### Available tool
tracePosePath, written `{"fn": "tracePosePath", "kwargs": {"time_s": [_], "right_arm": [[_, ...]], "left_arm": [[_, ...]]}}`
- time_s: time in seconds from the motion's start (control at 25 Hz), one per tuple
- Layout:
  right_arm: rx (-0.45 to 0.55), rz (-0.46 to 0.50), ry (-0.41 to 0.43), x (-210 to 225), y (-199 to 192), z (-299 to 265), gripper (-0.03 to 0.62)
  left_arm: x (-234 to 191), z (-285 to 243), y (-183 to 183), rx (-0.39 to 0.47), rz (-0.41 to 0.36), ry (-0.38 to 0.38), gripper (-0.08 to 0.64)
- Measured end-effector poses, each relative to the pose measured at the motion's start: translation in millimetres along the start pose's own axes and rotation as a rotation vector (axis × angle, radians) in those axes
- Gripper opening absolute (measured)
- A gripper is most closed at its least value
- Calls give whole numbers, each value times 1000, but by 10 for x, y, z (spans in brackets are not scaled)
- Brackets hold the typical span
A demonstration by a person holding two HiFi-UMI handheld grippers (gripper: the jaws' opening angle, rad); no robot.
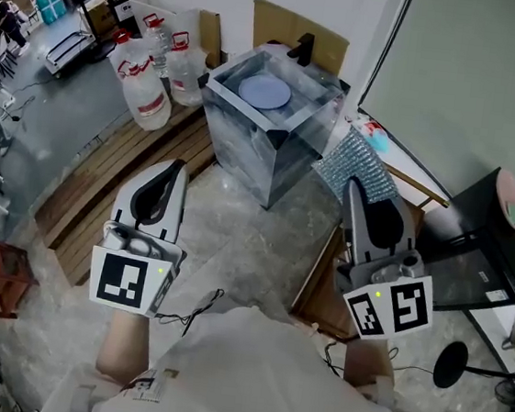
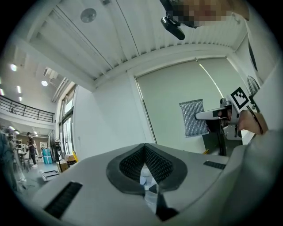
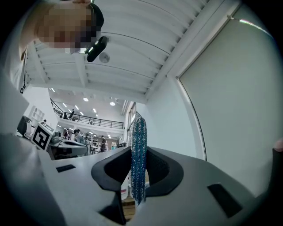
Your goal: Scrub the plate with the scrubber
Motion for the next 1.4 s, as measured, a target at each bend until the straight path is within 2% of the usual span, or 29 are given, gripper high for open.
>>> {"fn": "tracePosePath", "kwargs": {"time_s": [0.16, 0.4, 0.48, 0.6, 0.72, 1.0, 1.16, 1.4], "right_arm": [[-22, 11, 12, -2, -77, -3, 101], [-41, -44, 46, -13, -92, -76, 103], [-44, -79, 54, 28, -121, -133, 103], [-51, -75, 41, 83, -232, -225, 103], [-62, -66, 32, 106, -343, -331, 101], [-89, -57, 28, 160, -572, -749, 103], [-100, -41, 58, 86, -672, -1150, 103], [-116, -47, 60, 13, -827, -1846, 103]], "left_arm": [[38, -7, 31, 2, -11, -1, 17], [111, -107, -63, -80, 47, -19, 17], [129, -187, -83, -80, 21, -51, 17], [161, -318, -137, -77, -25, -96, 17], [105, -432, -247, -74, 10, -101, 17], [-276, -794, -463, -61, 32, -103, 17], [-640, -950, -573, -56, 40, -54, 17], [-1256, -1379, -814, -44, 47, -84, 17]]}}
Point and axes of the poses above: the fingertips, and each gripper's own axes: z backward along the fingers, x to its right, y out of its top, the point moved 6 cm from there along z, backward along the fingers, and after that the axes turned 15 degrees about -y, right-handed, at the moved point
